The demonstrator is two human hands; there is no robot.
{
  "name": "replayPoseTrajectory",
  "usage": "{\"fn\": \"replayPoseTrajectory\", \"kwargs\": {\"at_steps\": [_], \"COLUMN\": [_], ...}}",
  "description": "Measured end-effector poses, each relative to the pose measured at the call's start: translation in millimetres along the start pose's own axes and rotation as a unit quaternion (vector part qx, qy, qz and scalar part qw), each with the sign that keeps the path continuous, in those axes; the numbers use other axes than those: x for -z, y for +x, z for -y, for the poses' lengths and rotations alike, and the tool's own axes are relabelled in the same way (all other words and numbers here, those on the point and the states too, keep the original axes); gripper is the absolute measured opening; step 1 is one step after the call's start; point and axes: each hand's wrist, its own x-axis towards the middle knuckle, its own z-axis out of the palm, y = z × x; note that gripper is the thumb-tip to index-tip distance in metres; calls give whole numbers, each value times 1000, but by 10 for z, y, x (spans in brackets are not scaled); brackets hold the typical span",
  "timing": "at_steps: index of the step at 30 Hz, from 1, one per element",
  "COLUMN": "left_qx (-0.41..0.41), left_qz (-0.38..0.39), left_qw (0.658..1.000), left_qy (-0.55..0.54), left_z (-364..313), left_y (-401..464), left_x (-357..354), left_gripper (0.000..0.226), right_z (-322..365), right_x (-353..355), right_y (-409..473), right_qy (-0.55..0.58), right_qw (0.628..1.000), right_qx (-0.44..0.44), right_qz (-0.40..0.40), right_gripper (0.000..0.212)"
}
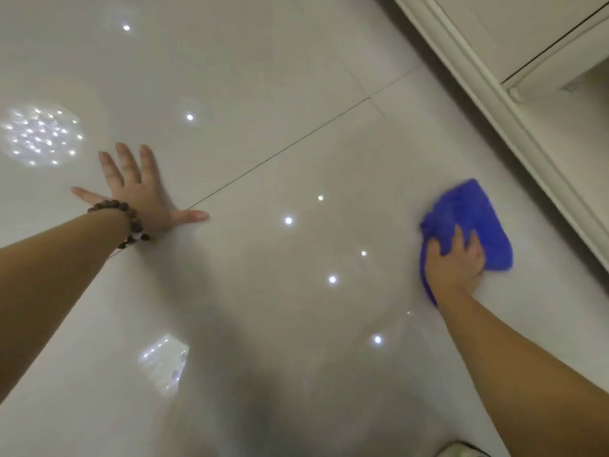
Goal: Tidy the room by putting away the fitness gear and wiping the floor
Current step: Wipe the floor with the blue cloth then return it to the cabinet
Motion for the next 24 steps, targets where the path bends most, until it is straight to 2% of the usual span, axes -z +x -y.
{"fn": "replayPoseTrajectory", "kwargs": {"at_steps": [1,2,3,4,5,6,7,8,9,10,11,12,13,14,15,16,17,18,19,20,21,22,23,24], "left_qx": [0,-1,-5,-11,-19,-24,-28,-30,-32,-34,-35,-35,-33,-29,-22,-13,-4,4,11,18,30,47,72,100], "left_qz": [-9,-18,-23,-28,-34,-40,-45,-49,-53,-61,-70,-78,-82,-79,-75,-71,-74,-82,-93,-101,-105,-101,-92,-82], "left_qw": [1000,1000,1000,1000,999,999,999,998,998,997,997,996,996,996,997,997,997,996,995,994,993,993,992,989], "left_qy": [-2,-3,-4,-5,-4,-5,-5,-8,-10,-11,-12,-10,-11,-13,-15,-17,-17,-17,-19,-24,-33,-45,-57,-71], "left_z": [13,29,43,72,98,125,146,158,170,178,190,184,165,137,95,52,24,15,39,96,195,312,451,595], "left_y": [14,37,60,99,137,180,214,230,239,233,225,197,160,118,55,-29,-123,-230,-332,-438,-548,-689,-855,-1034], "left_x": [-35,-62,-78,-109,-138,-161,-183,-202,-231,-254,-280,-276,-263,-248,-229,-211,-216,-243,-301,-367,-441,-511,-599,-703], "left_gripper": [151,151,152,155,157,159,159,157,155,153,152,151,150,148,144,139,132,126,120,117,115,114,113,113], "right_z": [-136,-145,-63,56,191,276,265,191,89,1,-46,-51,47,189,358,518,650,762,856,963,1083,1224,1367,1501], "right_x": [83,94,40,-54,-142,-228,-277,-294,-264,-205,-145,-123,-104,-134,-178,-254,-338,-373,-408,-452,-516,-550,-561,-551], "right_y": [32,-64,-235,-452,-701,-939,-1105,-1099,-978,-834,-706,-609,-610,-696,-850,-1075,-1320,-1525,-1608,-1548,-1440,-1324,-1231,-1190], "right_qy": [13,-2,-19,-13,-1,-5,-34,-51,-45,-26,-4,11,25,20,11,12,2,-10,-37,-49,-48,-34,-8,19], "right_qw": [992,985,992,1000,989,952,903,870,880,929,981,1000,997,998,998,974,908,810,708,648,659,735,832,911], "right_qx": [-129,-173,-125,-4,148,304,424,487,470,367,192,24,-79,-64,49,226,418,581,694,747,742,672,552,408], "right_qz": [1,5,4,-24,-14,17,52,58,53,32,9,-14,-6,-5,-27,-17,18,77,129,139,113,84,62,48], "right_gripper": [64,62,60,60,60,59,58,57,57,57,57,58,58,58,59,59,60,61,63,64,63,60,58,56]}}
